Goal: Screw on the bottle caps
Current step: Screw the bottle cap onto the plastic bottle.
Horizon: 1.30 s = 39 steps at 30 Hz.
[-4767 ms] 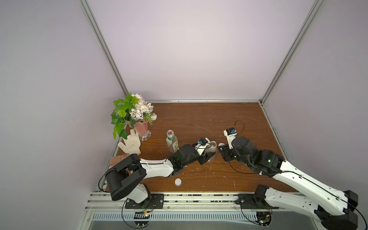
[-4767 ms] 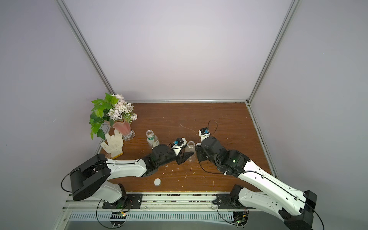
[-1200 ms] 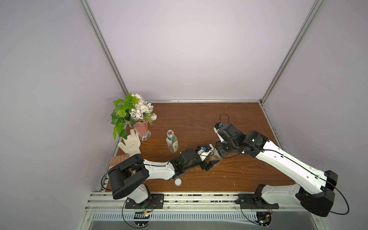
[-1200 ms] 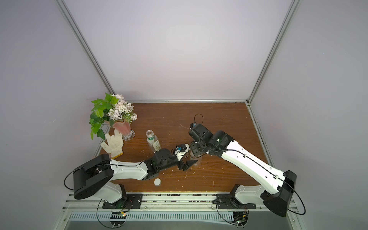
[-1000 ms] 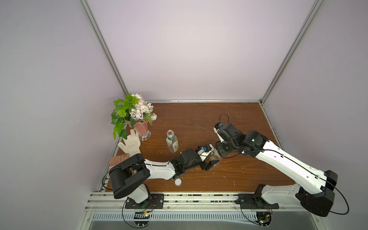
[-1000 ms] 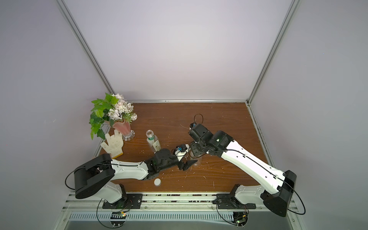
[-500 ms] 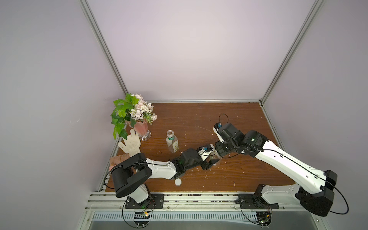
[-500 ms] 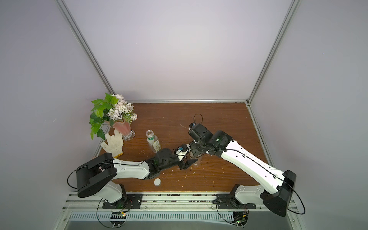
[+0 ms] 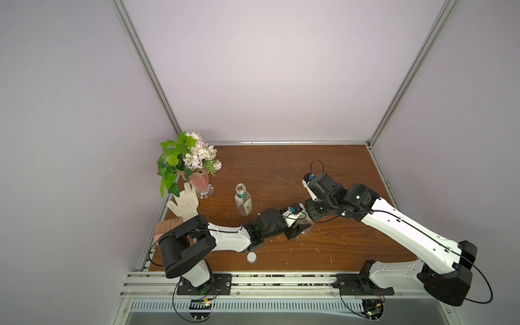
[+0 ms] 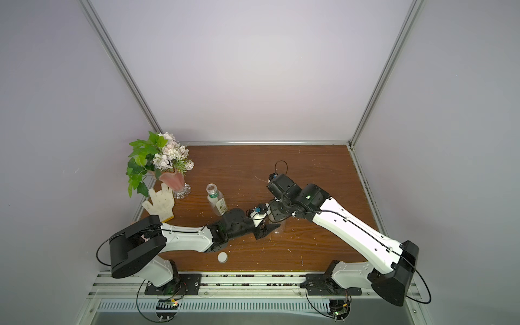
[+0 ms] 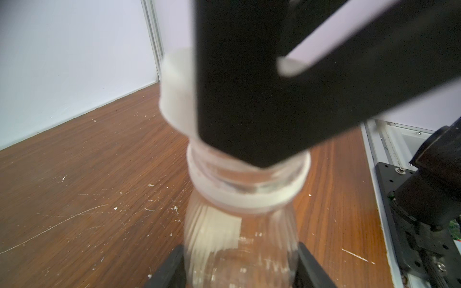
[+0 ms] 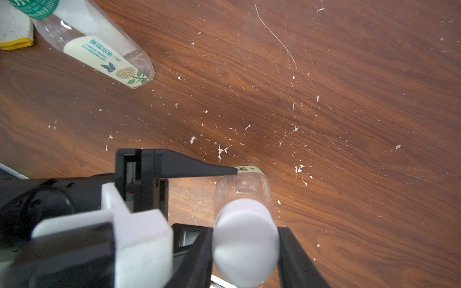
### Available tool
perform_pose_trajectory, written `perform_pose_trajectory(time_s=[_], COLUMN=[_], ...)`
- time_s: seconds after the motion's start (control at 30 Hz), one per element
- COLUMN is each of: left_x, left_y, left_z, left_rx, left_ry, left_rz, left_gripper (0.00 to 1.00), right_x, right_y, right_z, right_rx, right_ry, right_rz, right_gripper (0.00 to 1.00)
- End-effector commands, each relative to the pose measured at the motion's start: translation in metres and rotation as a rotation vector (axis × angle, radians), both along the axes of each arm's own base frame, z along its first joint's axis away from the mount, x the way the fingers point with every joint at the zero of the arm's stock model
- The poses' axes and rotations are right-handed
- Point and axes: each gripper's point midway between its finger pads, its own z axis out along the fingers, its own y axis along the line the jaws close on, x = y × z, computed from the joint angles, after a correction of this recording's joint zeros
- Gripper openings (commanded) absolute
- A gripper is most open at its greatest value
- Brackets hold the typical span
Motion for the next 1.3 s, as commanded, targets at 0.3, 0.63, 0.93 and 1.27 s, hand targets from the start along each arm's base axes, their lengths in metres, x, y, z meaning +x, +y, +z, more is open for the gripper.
perform_pose_trajectory(time_s=[0.3,0.63,0.93,1.27], left_x=[-0.005,-0.004,-0.004,-0.004], left_y=[-0.011,-0.009,-0.010,-0.011], left_z=[0.001,0.001,0.000,-0.002], left_rx=[0.013,0.015,0.024,0.032], left_ry=[-0.008,-0.013,-0.013,-0.014], left_rz=[-0.041,-0.032,-0.034,-0.037], left_gripper=[0.55,0.55,0.54,0.52], right_x=[-0.005,-0.005,-0.004,-0.002], right_y=[-0.001,-0.018,-0.017,-0.021], right_z=[0.007,0.000,0.002,0.006], right_rx=[0.053,-0.024,-0.026,-0.053], right_ry=[0.011,0.010,0.007,-0.004], right_rz=[-0.004,-0.034,-0.033,-0.039], right_gripper=[0.41,0.42,0.42,0.43])
